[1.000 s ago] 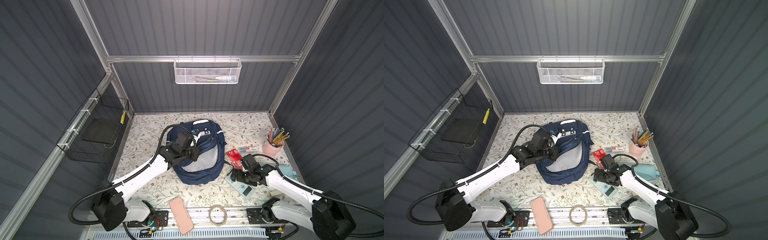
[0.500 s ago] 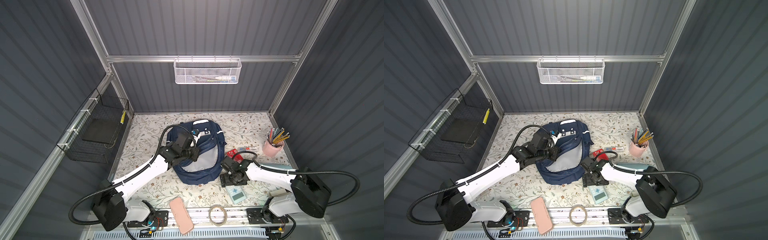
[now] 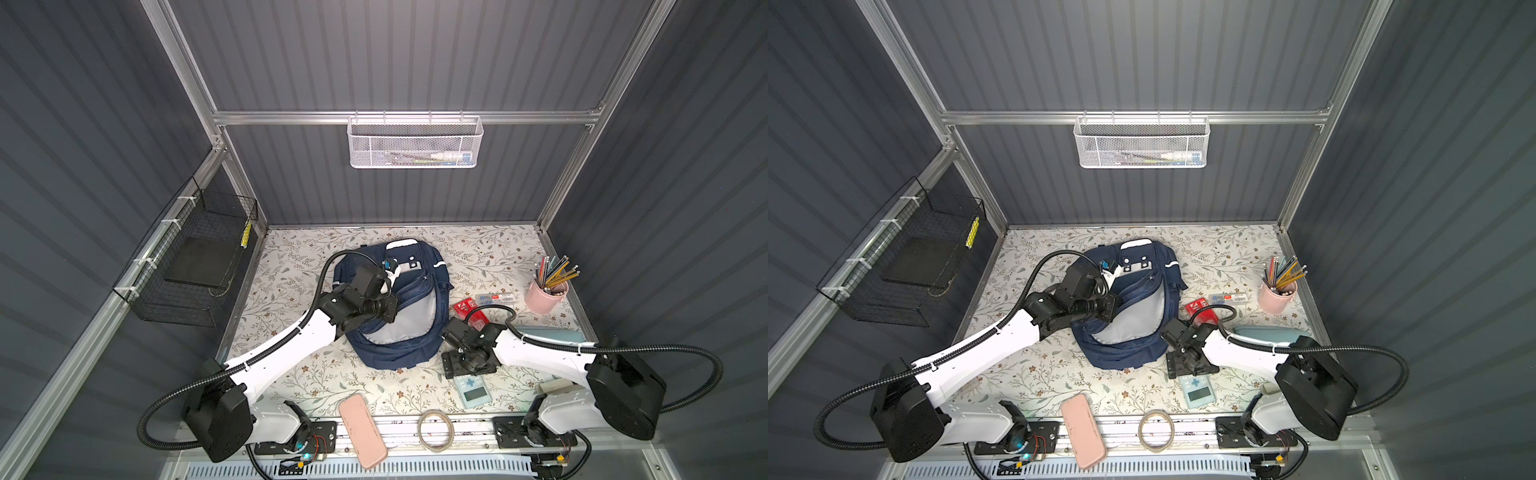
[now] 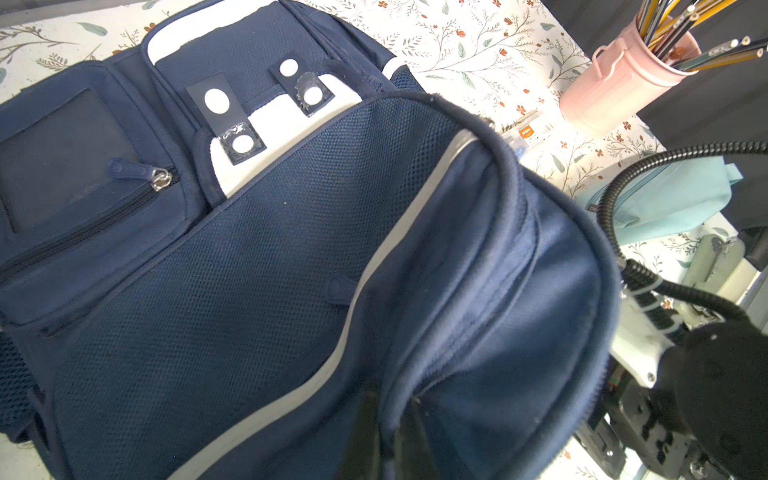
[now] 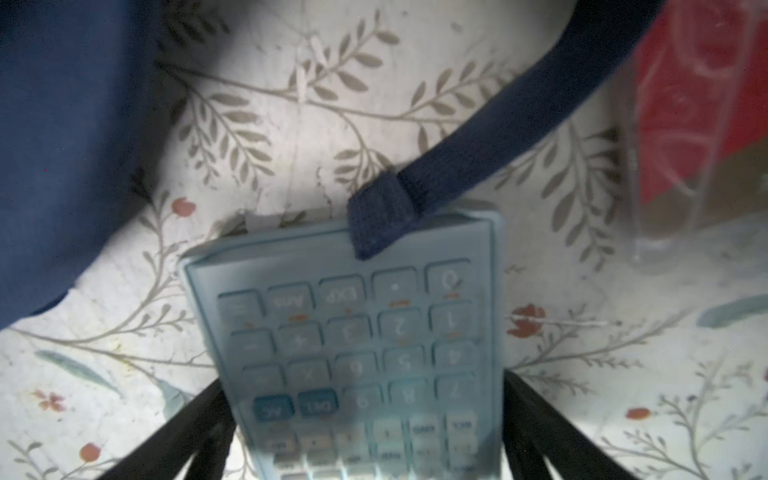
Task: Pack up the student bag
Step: 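Grasp the light blue calculator with the right gripper, then insert the calculator into the open backpack with right while left holds the flap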
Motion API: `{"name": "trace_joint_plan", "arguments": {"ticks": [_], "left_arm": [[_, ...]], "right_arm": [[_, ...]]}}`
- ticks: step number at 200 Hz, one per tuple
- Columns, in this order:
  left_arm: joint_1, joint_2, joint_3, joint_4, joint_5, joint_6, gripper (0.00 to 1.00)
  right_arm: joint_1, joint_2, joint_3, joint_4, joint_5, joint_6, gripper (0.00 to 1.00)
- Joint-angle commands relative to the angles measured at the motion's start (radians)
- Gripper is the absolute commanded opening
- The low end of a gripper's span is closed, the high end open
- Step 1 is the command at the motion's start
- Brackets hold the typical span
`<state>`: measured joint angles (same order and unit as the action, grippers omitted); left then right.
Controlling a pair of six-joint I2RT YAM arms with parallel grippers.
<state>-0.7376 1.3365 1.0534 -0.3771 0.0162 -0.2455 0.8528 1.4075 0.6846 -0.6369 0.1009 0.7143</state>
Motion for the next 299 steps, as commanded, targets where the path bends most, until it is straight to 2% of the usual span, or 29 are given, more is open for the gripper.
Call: {"name": "trace_joint_plan", "arguments": {"ticks": [1,35,75,103,120,138,155,191,219,237,247,262,287,299], "left_arm": [[0.007,-0.027,0.042,-0.018,0.007,-0.058,0.0],[0.008,-0.031,0.034,-0.008,-0.003,-0.087,0.0],[0.01,-0.013,0.026,0.016,0.009,-0.129,0.0],[0.008,-0.005,0.031,0.056,0.049,-0.162,0.0],[0.009,0.012,0.051,0.058,0.076,-0.168,0.0],[0.008,0.024,0.062,0.062,0.098,-0.186,0.0],[0.009,0.031,0.078,0.067,0.133,-0.202,0.0],[0.021,0.04,0.21,0.011,0.125,-0.216,0.0],[0.028,0.059,0.342,-0.079,0.088,-0.255,0.0],[0.029,0.059,0.352,-0.061,0.123,-0.29,0.0],[0.03,0.062,0.342,-0.032,0.154,-0.322,0.0],[0.029,0.068,0.34,0.001,0.194,-0.346,0.0],[0.036,0.069,0.352,0.005,0.195,-0.345,0.0],[0.053,0.069,0.412,-0.015,0.203,-0.339,0.0]], "right_arm": [[0.009,0.061,-0.034,-0.029,0.001,0.002,0.87],[-0.002,-0.053,-0.013,0.003,0.046,0.02,0.73],[-0.028,-0.206,0.074,-0.037,0.077,-0.01,0.72],[-0.028,-0.228,0.14,-0.045,0.045,-0.022,0.73],[-0.031,-0.186,0.192,-0.01,0.027,-0.034,0.73],[-0.049,-0.118,0.253,0.081,-0.048,-0.018,0.72],[-0.066,-0.019,0.342,0.166,-0.13,0.003,0.71],[-0.102,0.208,0.486,0.302,-0.179,0.1,0.73],[-0.137,0.241,0.453,0.475,-0.17,0.212,0.73],[-0.138,0.222,0.432,0.551,-0.109,0.256,0.73],[-0.141,0.238,0.439,0.586,-0.117,0.284,0.73],[-0.142,0.286,0.469,0.625,-0.134,0.318,0.74],[-0.139,0.393,0.523,0.724,-0.148,0.41,0.74],[-0.136,0.449,0.538,0.781,-0.147,0.441,0.74]]}}
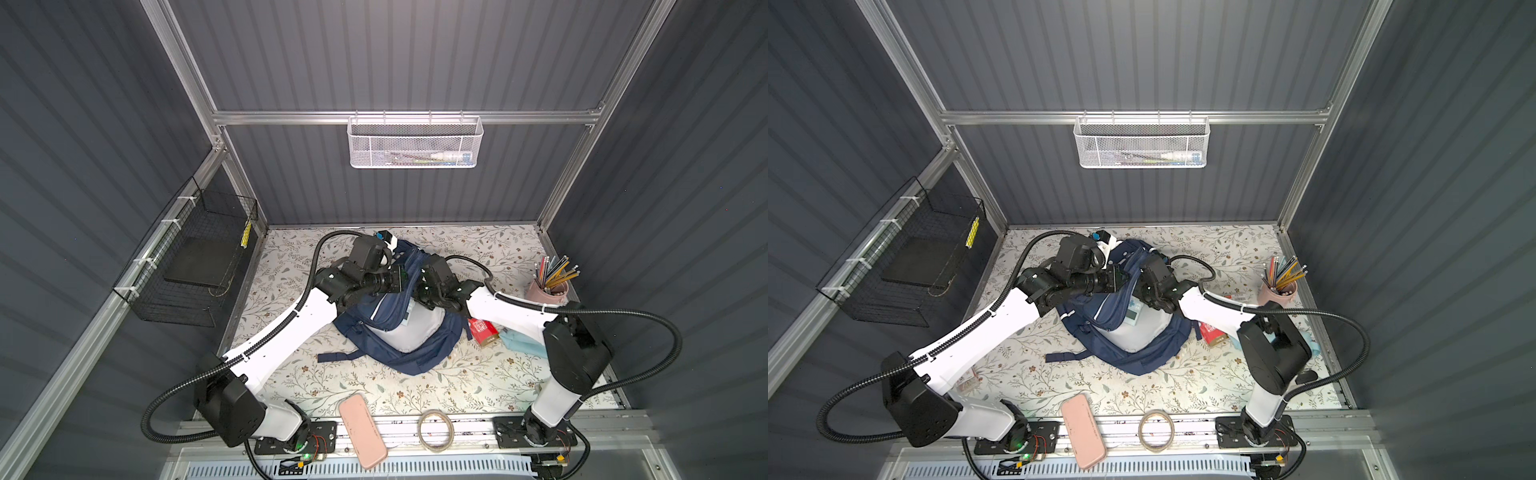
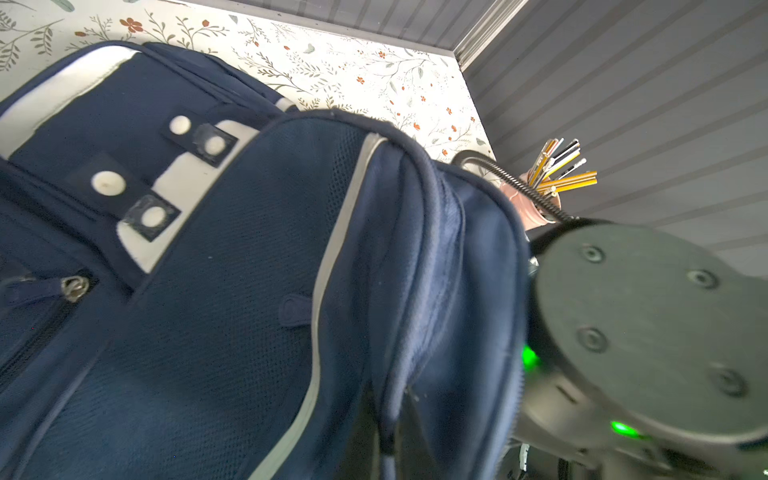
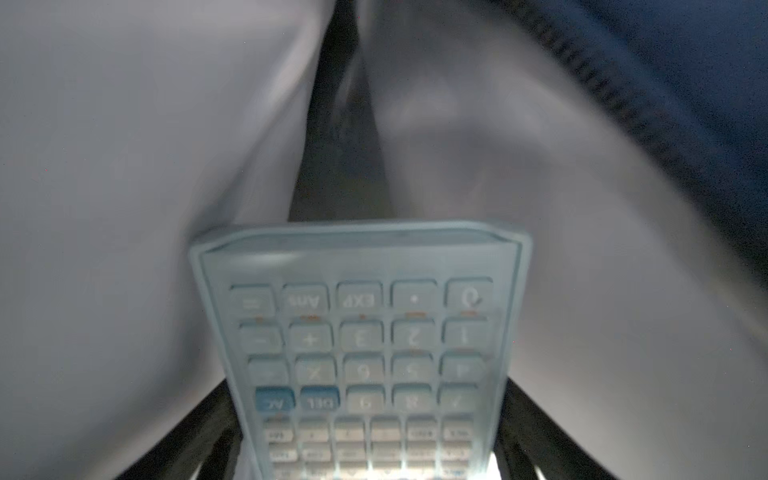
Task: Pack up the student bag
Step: 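Insert the calculator into the open backpack with right while left holds the flap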
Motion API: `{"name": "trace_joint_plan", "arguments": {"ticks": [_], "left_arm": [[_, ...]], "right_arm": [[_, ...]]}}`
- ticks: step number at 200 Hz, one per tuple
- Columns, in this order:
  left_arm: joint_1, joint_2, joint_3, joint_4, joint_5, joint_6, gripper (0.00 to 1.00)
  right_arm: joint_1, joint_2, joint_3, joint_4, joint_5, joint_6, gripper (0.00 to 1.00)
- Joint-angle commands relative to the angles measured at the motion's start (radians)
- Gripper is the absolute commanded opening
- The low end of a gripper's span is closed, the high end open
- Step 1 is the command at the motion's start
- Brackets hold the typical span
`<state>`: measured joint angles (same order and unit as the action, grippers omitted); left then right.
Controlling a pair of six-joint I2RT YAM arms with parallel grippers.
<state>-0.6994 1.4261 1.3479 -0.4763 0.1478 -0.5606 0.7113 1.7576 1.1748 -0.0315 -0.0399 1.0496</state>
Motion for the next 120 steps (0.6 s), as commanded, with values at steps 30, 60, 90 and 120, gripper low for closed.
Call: {"name": "trace_joint_plan", "arguments": {"ticks": [30,60,90,120], "left_arm": [[0.082,-0.022,0.169,0.064,0.147,-0.03,0.0],[0.105,-0.035,0.187,0.059,0.174,-0.034,0.0],[0.143,-0.034,0.131,0.112,0.275,-0.075,0.0],[0.169,-0.052,0.079,0.091,0.234,-0.042,0.0]], "right_arm": [[0.028,0.191,0.123,0.186,0.063,0.11,0.72],[0.066,0.231,0.199,0.188,0.114,0.11,0.75],[0.082,0.289,0.274,0.127,0.073,0.11,0.84],[0.072,0.231,0.205,0.095,0.071,0.091,0.93]]}}
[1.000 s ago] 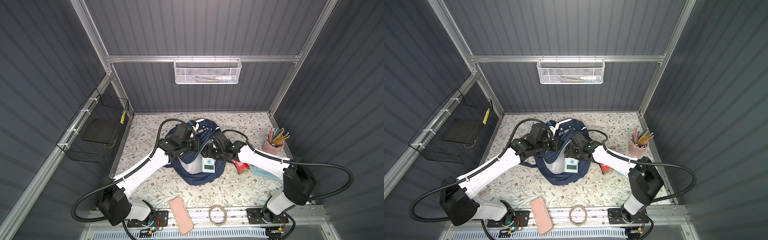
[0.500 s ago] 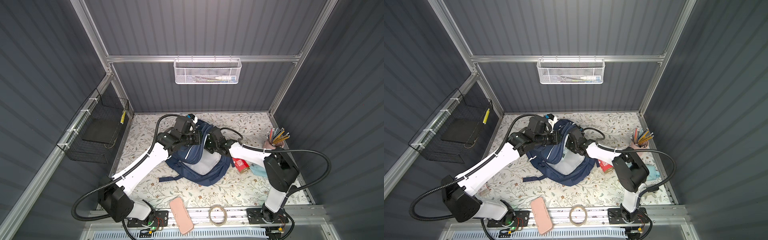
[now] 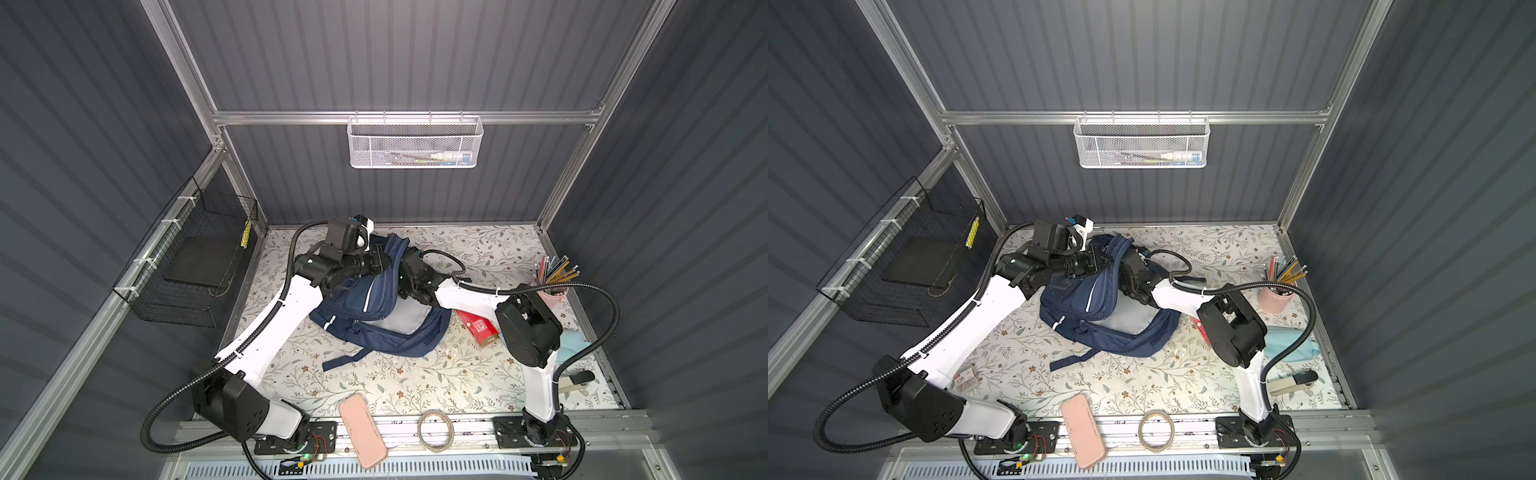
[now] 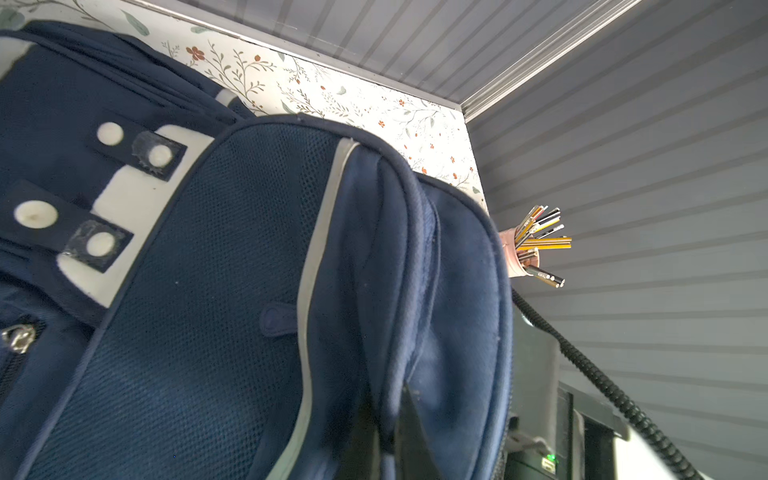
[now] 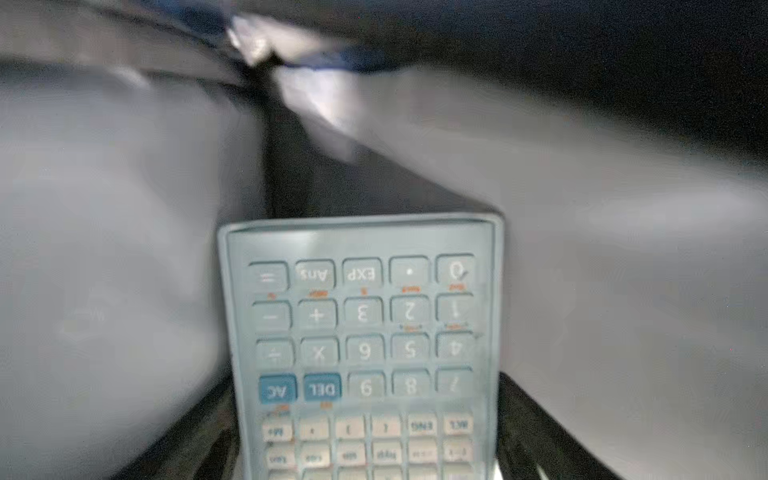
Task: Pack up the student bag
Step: 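Insert the calculator into the open backpack with right while left holds the flap, then open the right gripper and withdraw it from the backpack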
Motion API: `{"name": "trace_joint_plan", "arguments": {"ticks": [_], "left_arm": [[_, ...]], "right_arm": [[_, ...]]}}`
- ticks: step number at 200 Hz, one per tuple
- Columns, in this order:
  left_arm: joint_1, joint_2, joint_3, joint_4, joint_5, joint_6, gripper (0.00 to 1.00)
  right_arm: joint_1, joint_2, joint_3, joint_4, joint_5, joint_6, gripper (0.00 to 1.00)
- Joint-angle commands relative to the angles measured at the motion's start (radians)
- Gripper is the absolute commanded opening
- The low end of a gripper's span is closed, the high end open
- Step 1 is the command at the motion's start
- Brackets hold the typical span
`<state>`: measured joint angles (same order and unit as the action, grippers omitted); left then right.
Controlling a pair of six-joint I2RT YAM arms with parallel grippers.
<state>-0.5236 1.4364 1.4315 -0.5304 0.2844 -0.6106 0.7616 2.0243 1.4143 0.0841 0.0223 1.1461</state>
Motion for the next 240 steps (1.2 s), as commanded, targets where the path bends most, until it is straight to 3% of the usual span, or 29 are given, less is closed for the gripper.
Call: {"name": "trace_joint_plan", "arguments": {"ticks": [1,36,57,97,127,174,203,240], "left_arm": [[-0.007,-0.062,-0.005,0.143,0.095,0.01,0.0],[0.005,-0.083,-0.059,0.143,0.06,0.023,0.0],[0.008,-0.086,-0.052,0.137,0.059,0.026,0.0],[0.01,-0.1,-0.086,0.153,0.079,0.008,0.0],[0.01,-0.104,-0.135,0.184,0.105,-0.011,0.0],[0.01,-0.126,-0.212,0.219,0.12,-0.028,0.0],[0.011,-0.136,-0.198,0.213,0.119,-0.023,0.0],[0.011,-0.136,-0.2,0.221,0.129,-0.028,0.0]], "right_arm": [[0.021,-0.039,-0.036,-0.022,0.009,-0.007,0.93],[0.01,-0.115,-0.029,-0.126,-0.004,-0.112,0.98],[0.002,-0.15,-0.08,-0.074,-0.044,-0.093,0.99],[-0.01,-0.251,-0.235,-0.055,-0.084,-0.11,0.93],[-0.006,-0.303,-0.308,-0.15,-0.087,-0.221,0.88],[-0.002,-0.521,-0.448,-0.292,-0.034,-0.327,0.94],[-0.006,-0.59,-0.522,-0.428,0.044,-0.277,0.93],[-0.038,-0.655,-0.641,-0.336,0.004,-0.228,0.9]]}}
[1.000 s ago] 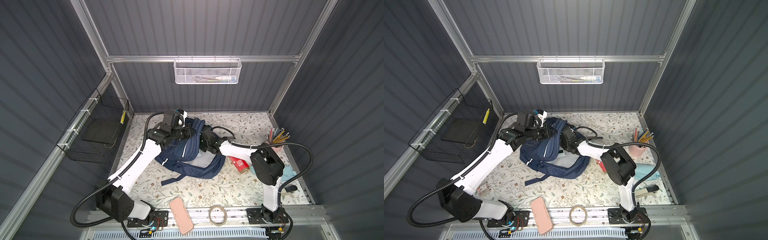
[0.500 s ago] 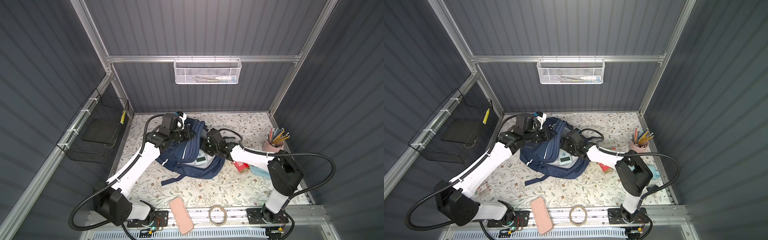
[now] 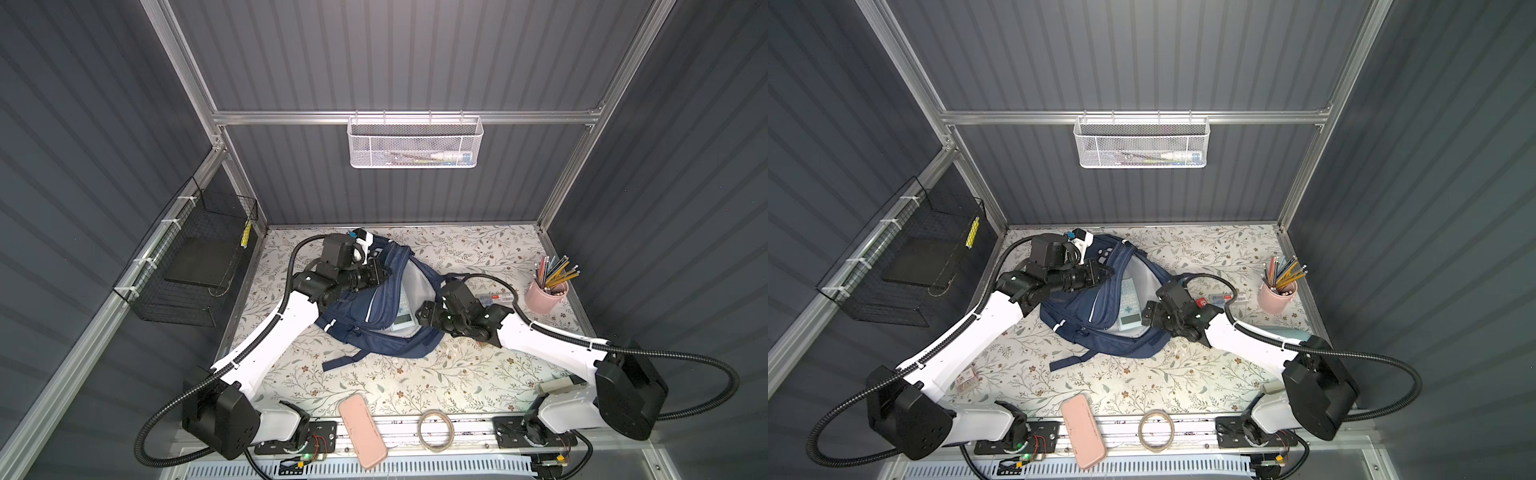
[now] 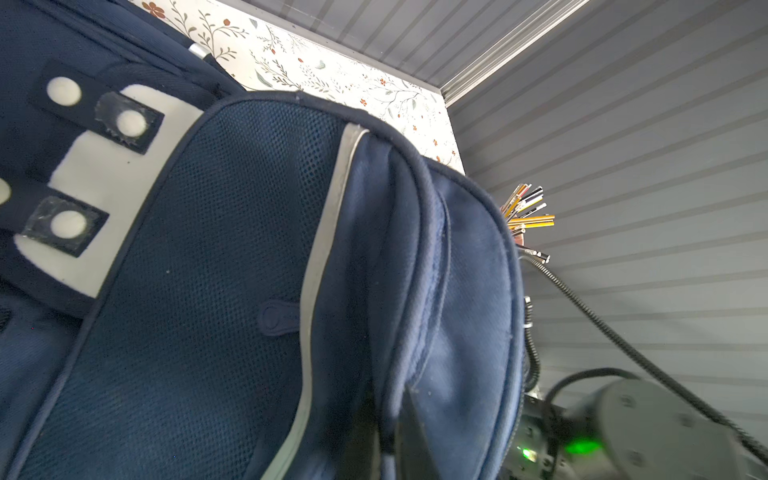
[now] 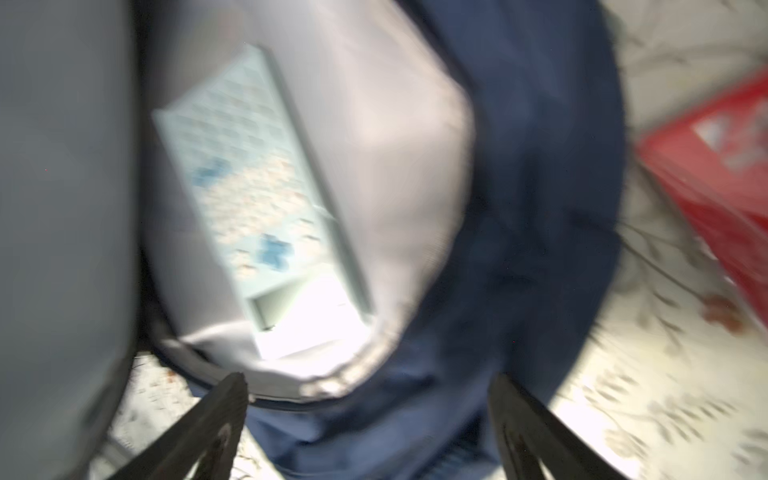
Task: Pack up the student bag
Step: 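Open the right gripper and withdraw it from the backpack, then grasp the light blue pencil case with the right gripper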
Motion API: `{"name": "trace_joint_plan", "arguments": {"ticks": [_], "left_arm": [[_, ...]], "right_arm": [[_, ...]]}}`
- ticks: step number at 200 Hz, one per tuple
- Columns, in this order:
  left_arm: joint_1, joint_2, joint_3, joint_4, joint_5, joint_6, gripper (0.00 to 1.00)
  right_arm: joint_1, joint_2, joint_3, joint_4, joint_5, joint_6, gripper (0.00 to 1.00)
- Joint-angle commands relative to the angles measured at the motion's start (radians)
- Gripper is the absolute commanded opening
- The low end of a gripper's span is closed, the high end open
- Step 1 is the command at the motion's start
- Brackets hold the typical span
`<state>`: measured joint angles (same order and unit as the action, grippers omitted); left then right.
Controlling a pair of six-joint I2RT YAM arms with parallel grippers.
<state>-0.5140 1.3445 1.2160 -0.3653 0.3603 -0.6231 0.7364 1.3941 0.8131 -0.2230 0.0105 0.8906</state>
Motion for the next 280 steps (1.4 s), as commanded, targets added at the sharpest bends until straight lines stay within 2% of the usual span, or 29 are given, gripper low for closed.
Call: {"name": "trace_joint_plan", "arguments": {"ticks": [1,35,51,67,79,91,107,128,153,183,218,239,261,280], "left_arm": [[0.001,-0.044,0.016,0.056,0.054,-0.016,0.0],[0.001,-0.042,-0.047,0.123,0.092,-0.054,0.0],[0.002,-0.036,-0.084,0.151,0.109,-0.064,0.0],[0.001,-0.036,-0.106,0.157,0.107,-0.054,0.0],[0.001,-0.037,-0.116,0.156,0.098,-0.049,0.0],[0.001,-0.031,-0.12,0.159,0.101,-0.048,0.0],[0.0,-0.021,-0.119,0.171,0.121,-0.057,0.0],[0.0,-0.028,-0.112,0.155,0.124,-0.048,0.0],[0.002,-0.054,-0.104,0.121,0.089,-0.023,0.0],[0.0,-0.064,-0.117,0.128,0.087,-0.022,0.0],[0.001,-0.066,-0.147,0.158,0.098,-0.037,0.0],[0.0,-0.064,-0.154,0.165,0.097,-0.039,0.0],[0.0,-0.058,-0.167,0.18,0.111,-0.046,0.0],[0.001,-0.06,-0.179,0.191,0.106,-0.047,0.0]], "right_arm": [[-0.012,-0.027,-0.04,-0.03,0.017,0.027,0.9],[-0.025,-0.116,-0.02,-0.159,0.086,-0.02,0.91],[-0.057,-0.201,-0.022,-0.297,0.125,-0.048,0.94],[-0.082,-0.301,-0.007,-0.468,0.234,-0.086,0.97],[-0.132,-0.356,-0.005,-0.563,0.269,-0.107,0.99],[-0.233,-0.39,-0.027,-0.6,0.223,-0.13,0.99],[-0.36,-0.41,-0.066,-0.603,0.153,-0.141,0.99],[-0.433,-0.442,-0.102,-0.6,0.209,-0.132,0.98],[-0.552,-0.434,-0.121,-0.587,0.186,-0.176,0.97],[-0.603,-0.385,-0.109,-0.606,0.318,-0.227,0.96],[-0.729,-0.338,-0.141,-0.501,0.199,-0.237,0.95],[-0.765,-0.281,-0.127,-0.48,0.173,-0.26,0.93],[-0.786,-0.204,-0.124,-0.454,0.148,-0.283,0.89],[-0.789,-0.173,-0.13,-0.442,0.125,-0.29,0.79]]}}
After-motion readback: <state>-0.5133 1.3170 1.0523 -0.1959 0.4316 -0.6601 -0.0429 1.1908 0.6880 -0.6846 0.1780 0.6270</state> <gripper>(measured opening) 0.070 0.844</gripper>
